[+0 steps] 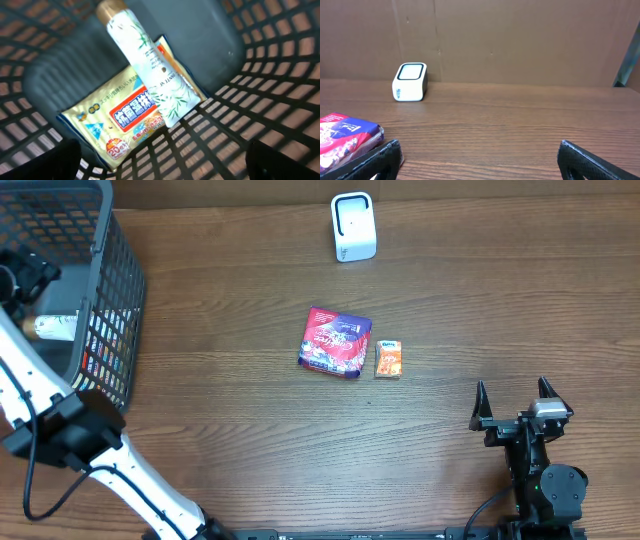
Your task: Scan the item barcode
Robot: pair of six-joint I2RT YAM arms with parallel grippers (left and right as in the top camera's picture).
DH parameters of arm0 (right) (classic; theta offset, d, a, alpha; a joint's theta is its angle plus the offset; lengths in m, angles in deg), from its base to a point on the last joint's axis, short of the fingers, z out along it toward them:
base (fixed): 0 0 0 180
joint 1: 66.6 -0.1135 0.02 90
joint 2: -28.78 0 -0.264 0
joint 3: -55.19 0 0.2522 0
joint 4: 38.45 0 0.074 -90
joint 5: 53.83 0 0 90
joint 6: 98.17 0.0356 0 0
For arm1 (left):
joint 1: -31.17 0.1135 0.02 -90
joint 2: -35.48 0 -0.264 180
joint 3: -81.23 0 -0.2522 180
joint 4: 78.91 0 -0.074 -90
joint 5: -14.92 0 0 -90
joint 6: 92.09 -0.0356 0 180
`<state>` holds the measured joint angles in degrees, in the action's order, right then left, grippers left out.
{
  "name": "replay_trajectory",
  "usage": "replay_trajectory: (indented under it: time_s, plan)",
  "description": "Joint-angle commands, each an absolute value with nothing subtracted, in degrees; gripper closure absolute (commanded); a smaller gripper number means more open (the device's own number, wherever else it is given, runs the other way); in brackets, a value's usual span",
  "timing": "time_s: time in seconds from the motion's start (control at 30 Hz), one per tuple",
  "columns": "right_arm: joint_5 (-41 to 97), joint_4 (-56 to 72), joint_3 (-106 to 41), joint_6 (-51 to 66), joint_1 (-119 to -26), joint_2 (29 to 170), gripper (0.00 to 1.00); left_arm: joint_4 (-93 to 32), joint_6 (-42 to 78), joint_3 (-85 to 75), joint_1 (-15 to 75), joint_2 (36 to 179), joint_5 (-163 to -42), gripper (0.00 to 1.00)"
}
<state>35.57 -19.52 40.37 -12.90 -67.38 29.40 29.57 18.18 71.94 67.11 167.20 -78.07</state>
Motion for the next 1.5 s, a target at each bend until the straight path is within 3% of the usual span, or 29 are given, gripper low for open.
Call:
replay_trajectory:
  time_s: [0.0,0.43,1.47]
  plan:
    - [36.1,-19.8,41.0,-13.1,-67.1,28.9,0.0,29.5,16.8,71.8,66.4,171.1,-76.1,0.03]
    - [36.1,-19.8,41.0,-13.1,-67.1,28.9,0.0,28.4,17.7,71.6,65.7,179.3,-75.8,0.08]
    - [36.1,-19.8,41.0,-13.1,-67.1,28.9,0.0,22.7,29.8,70.6,62.5,187.8,-69.0,0.03]
